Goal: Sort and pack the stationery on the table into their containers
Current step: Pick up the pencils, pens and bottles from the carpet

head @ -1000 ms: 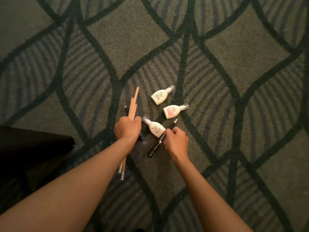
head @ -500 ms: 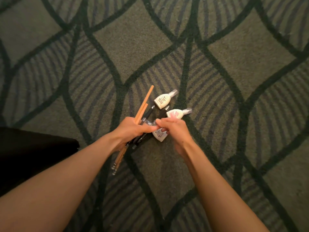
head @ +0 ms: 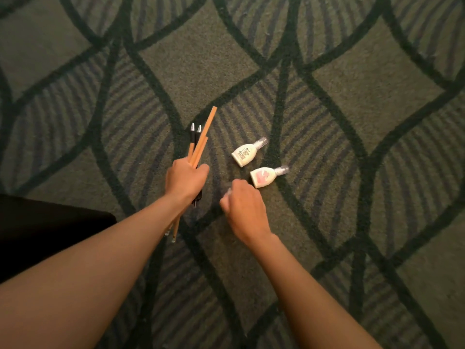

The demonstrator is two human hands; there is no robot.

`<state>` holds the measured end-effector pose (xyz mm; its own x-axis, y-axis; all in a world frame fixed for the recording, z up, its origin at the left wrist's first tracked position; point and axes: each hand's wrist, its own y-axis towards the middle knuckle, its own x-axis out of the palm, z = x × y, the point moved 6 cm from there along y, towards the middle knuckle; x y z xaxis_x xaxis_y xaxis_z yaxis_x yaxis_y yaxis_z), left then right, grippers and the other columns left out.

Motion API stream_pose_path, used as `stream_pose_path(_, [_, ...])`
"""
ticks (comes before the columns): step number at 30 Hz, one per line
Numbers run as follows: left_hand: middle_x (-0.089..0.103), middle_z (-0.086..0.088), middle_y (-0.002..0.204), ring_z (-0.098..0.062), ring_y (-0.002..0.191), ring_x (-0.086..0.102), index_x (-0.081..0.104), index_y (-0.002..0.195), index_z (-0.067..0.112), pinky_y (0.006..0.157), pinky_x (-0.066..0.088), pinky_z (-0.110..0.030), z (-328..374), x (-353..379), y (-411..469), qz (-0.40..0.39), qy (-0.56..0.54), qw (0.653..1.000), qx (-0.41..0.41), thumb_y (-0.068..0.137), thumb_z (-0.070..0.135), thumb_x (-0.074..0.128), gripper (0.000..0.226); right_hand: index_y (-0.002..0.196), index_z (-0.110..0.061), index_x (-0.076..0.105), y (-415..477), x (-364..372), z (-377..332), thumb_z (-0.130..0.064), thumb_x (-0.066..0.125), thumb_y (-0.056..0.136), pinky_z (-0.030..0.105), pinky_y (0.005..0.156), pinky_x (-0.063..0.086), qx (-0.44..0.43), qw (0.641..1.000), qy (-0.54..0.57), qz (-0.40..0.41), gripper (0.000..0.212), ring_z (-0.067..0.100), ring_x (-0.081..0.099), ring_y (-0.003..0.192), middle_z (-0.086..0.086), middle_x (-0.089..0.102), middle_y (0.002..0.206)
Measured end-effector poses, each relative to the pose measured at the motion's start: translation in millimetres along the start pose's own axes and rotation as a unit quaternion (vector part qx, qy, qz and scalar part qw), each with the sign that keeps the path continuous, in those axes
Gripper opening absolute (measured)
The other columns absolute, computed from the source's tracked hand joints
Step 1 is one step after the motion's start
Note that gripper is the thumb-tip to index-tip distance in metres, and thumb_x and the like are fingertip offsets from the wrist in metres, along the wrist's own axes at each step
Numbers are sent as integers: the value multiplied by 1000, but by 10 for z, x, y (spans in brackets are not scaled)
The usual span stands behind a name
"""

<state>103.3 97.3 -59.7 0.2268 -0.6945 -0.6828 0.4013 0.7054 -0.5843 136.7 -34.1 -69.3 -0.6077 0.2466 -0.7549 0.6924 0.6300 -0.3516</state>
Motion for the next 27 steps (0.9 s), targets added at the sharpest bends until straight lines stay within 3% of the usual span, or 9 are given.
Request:
stream_pose_path(3, [60,-12,78,-33,80,60,65,104,10,66,43,-31,129,37,23,16,48,998,39,87,25,53,26,103,-10,41,-58,-247,292,-15,40,95,34,66,35,172,960,182,123,10,30,53,83,10,54,97])
stream_pose_path(5, [65,-14,96,-35,95,60,63,111,15,73,43,-33,263,114,38,12,107,991,86,90,28,51,27,106,-6,45,-92,-334,637,-17,43,94,36,70,37,327,886,253,208,16,32,53,88,16,58,103])
stream_pose_path(7, [64,-13,108,-35,103,58,59,112,17,76,43,-35,431,216,43,4,147,981,127,92,31,50,26,108,-3,50,-91,-300,891,-33,53,89,35,75,42,446,807,320,217,36,32,56,94,16,60,106])
stream_pose_path(8, [63,-13,112,-35,106,56,56,113,17,78,43,-36,518,273,46,0,160,976,145,92,33,52,27,108,-2,53,-64,-254,952,-44,58,83,34,76,44,474,796,326,188,49,31,59,97,17,63,106])
stream_pose_path(11, [61,-12,116,-34,110,55,50,115,17,78,40,-37,736,420,37,-15,166,970,176,87,36,62,36,105,-4,62,44,-164,977,-58,65,73,34,78,46,485,809,307,124,63,29,62,99,17,67,102])
stream_pose_path(16, [57,-12,121,-33,114,54,49,117,14,84,43,-40,750,602,59,-42,199,969,139,79,25,73,46,118,-3,56,191,-260,962,-29,71,78,34,84,46,483,813,309,100,50,30,55,112,13,59,120])
stream_pose_path(21, [58,-12,121,-31,113,55,53,119,13,86,44,-38,705,630,44,-28,217,969,114,80,30,71,46,104,-7,67,155,-365,1012,-24,66,80,28,74,43,455,841,271,109,29,30,60,102,12,65,108])
stream_pose_path(27, [65,-12,107,-29,96,63,61,112,7,73,49,-31,569,482,-54,-21,36,999,-10,69,34,77,53,85,-3,64,-60,-662,992,-24,55,86,27,65,33,389,872,259,148,22,32,59,92,17,65,93])
